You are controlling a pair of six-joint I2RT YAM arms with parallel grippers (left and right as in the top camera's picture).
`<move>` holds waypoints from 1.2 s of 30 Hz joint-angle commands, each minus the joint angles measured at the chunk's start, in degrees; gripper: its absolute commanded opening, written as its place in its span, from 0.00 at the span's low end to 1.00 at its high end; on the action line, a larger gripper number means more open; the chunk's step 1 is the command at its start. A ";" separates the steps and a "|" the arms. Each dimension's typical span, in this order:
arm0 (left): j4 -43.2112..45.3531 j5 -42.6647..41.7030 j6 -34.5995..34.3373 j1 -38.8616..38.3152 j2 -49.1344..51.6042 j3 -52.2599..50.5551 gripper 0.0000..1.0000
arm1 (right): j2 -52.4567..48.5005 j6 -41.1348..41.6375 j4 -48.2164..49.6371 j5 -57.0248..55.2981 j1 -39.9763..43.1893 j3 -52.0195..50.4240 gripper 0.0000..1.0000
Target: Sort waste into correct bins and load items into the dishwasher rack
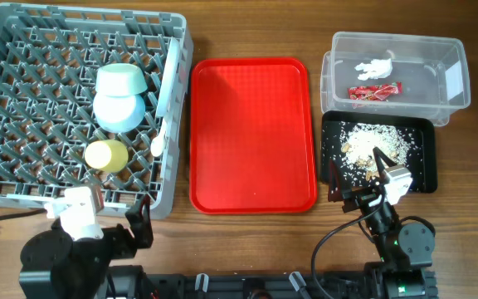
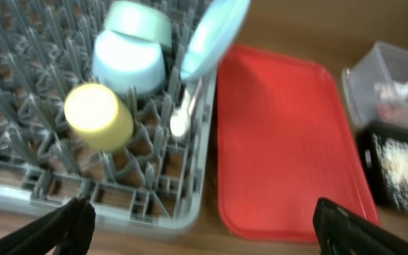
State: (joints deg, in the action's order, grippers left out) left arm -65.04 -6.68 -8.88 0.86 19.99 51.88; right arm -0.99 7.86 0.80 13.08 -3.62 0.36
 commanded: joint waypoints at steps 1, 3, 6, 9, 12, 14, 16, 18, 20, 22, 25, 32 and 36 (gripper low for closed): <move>6.25 0.76 1.07 1.55 -4.63 -7.43 1.00 | 0.20 -0.22 0.24 0.92 -0.31 -0.07 0.99; 11.67 0.48 0.92 1.53 -8.11 -13.66 1.00 | 0.20 -0.20 0.24 0.92 -0.31 -0.07 1.00; 19.87 -0.37 0.52 1.55 -12.72 -22.38 1.00 | 0.20 -0.20 0.24 0.92 -0.31 -0.07 1.00; 28.76 -0.35 -2.54 1.55 -16.85 -30.62 1.00 | 0.20 -0.20 0.24 0.92 -0.31 -0.07 1.00; 37.90 -0.33 -5.27 1.53 -19.85 -37.77 1.00 | 0.20 -0.22 0.24 0.92 -0.31 -0.07 1.00; 43.91 -0.37 -5.31 1.51 -19.78 -40.92 1.00 | 0.20 -0.20 0.24 0.92 -0.31 -0.07 1.00; 51.34 -0.50 -5.22 1.49 -19.78 -44.41 1.00 | 0.20 -0.20 0.24 0.90 -0.31 -0.07 1.00; 57.55 -0.50 -4.81 1.51 -19.78 -47.19 1.00 | 0.20 -0.22 0.24 0.92 -0.31 -0.07 1.00; 62.69 -0.55 -3.72 1.51 -19.78 -49.83 1.00 | 0.20 -0.22 0.24 0.92 -0.31 -0.07 1.00; 65.09 -0.68 -3.39 1.49 -19.80 -51.56 1.00 | 0.20 -0.22 0.24 0.92 -0.31 -0.07 1.00; 61.09 -1.62 -0.94 1.33 -19.80 -51.56 1.00 | 0.20 -0.20 0.24 0.92 -0.31 -0.07 1.00; 61.40 -1.79 -0.96 1.18 -19.78 -51.56 1.00 | 0.20 -0.20 0.24 0.92 -0.31 -0.07 1.00; 61.40 -1.79 -0.94 1.18 -19.76 -51.56 1.00 | 0.20 -0.20 0.24 0.92 -0.31 -0.07 1.00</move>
State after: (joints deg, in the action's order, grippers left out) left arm -3.55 -7.38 -11.00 2.04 0.78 0.69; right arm -0.99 7.86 0.82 13.08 -3.62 0.36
